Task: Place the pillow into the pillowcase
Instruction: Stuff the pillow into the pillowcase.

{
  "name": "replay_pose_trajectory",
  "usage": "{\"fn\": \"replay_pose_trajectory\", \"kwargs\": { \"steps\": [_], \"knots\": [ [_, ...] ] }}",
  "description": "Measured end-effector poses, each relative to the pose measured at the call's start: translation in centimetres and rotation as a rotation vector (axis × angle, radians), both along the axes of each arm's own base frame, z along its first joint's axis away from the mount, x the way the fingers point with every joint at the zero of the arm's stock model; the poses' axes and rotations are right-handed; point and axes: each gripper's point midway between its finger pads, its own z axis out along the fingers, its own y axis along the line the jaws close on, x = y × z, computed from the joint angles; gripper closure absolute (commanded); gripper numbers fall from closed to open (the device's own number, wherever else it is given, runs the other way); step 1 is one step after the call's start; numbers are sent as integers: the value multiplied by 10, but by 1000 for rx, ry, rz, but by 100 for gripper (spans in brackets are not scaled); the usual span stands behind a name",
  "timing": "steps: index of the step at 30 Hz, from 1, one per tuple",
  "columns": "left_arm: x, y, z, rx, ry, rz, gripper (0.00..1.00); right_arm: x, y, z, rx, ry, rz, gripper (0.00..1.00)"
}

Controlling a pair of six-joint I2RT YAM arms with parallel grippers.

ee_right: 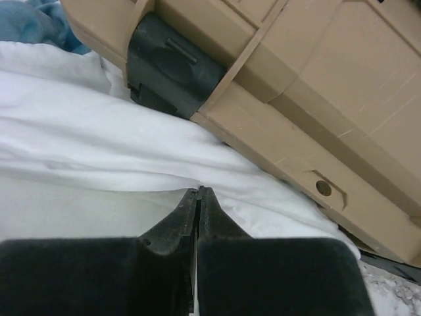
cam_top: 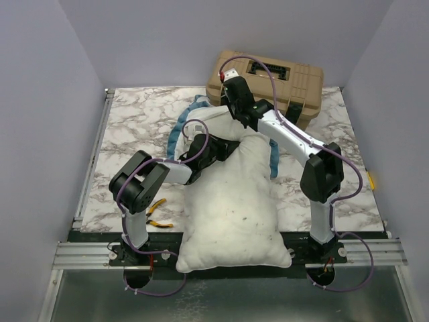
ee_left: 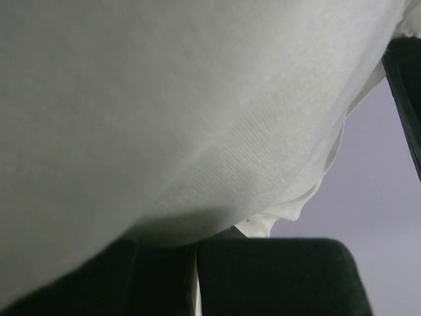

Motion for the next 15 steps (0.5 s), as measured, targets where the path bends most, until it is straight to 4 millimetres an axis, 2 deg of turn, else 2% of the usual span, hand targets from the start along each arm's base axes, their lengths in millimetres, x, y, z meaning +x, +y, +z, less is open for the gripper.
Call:
{"fn": "replay_pose_trajectory", "kwargs": {
  "steps": [5, 9, 11, 15],
  "knots": [
    [1, 0, 1, 6, -11, -3, 100, -7, 9, -3, 42, 34, 52, 100],
    [2, -1, 7, 21, -30, -7, 100, -40, 11, 5, 126, 97, 142, 100],
    [2, -1, 11, 30, -40, -7, 100, -67, 11, 25, 201, 112, 207, 100],
    [1, 1, 24, 45, -67, -4, 100, -127, 12, 84, 373, 85, 365, 100]
  ]
}}
